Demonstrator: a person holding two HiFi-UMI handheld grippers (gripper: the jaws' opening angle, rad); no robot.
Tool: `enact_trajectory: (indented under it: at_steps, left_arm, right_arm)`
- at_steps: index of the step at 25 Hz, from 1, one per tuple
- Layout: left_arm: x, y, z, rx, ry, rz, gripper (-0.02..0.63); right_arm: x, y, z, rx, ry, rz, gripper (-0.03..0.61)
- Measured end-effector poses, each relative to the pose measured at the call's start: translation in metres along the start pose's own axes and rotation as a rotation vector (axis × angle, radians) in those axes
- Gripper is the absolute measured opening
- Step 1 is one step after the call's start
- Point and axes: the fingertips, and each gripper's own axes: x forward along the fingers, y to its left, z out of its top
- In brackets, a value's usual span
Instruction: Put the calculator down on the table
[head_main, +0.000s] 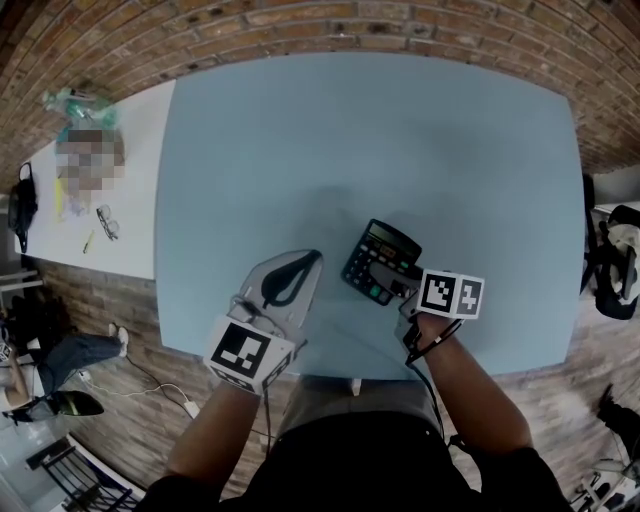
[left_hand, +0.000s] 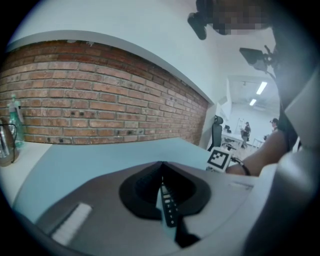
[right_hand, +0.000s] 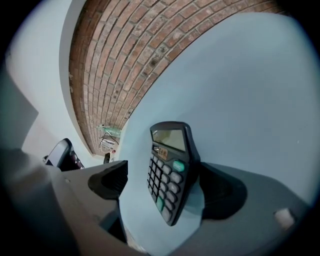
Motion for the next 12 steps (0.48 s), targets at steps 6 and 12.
enact_trajectory:
  at_steps: [6,12]
  left_arm:
    - [0.001,-0.006,-0.001,0.010,0.002,-0.009,0.003]
    - [-0.004,-0.013,-0.001,0.023,-0.002,-0.001,0.003]
  right_arm:
    - [-0.003,-0.003,0.000,0.003,-0.012,0.008,0.449]
    - [-0.008,-0.006,-0.004,0.008,-0.023,0.002,0.449]
